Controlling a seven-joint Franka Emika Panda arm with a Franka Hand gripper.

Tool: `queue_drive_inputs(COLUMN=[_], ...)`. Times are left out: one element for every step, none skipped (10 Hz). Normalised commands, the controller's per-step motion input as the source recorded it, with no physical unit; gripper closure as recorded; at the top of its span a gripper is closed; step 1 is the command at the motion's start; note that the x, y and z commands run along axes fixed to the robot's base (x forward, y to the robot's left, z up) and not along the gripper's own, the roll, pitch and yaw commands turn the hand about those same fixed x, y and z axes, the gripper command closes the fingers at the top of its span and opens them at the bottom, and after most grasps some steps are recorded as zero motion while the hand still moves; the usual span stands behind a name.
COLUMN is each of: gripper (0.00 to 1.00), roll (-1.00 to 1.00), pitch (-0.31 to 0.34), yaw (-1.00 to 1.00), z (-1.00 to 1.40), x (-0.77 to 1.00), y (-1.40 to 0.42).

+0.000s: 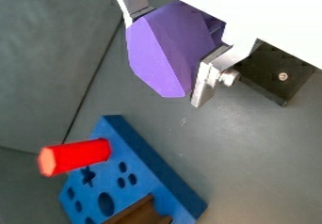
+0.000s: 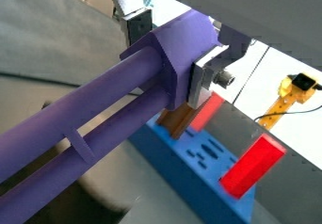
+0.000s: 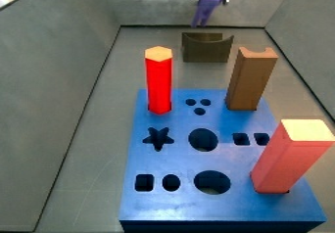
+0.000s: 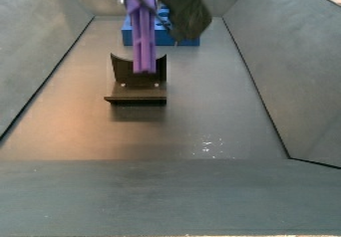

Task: Pick up the 3 prong object. Move up. Rotate the 3 prong object. Place the 3 prong object on the fixture. Regrasp the 3 prong object. Move to above the board. Insert the 3 prong object.
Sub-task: Place the 3 prong object on the fixture.

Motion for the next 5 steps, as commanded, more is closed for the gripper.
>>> queue_drive_inputs(gripper=[1.00,1.00,1.00,1.00,1.00], roll=[-0.08,-0.04,-0.02,-0.02,-0.01], pitch=[-0.031,-0.060,-0.076,-0.074,-0.077], yaw=[-0.16,-0.12,-0.08,-0.07,-0.04], z=[-1.00,-1.00,-0.78,-0.65,-0.41], x=[0.12,0.12,0.10,0.09,0.08], y=[0.11,0.10,0.06,0.05,0.05])
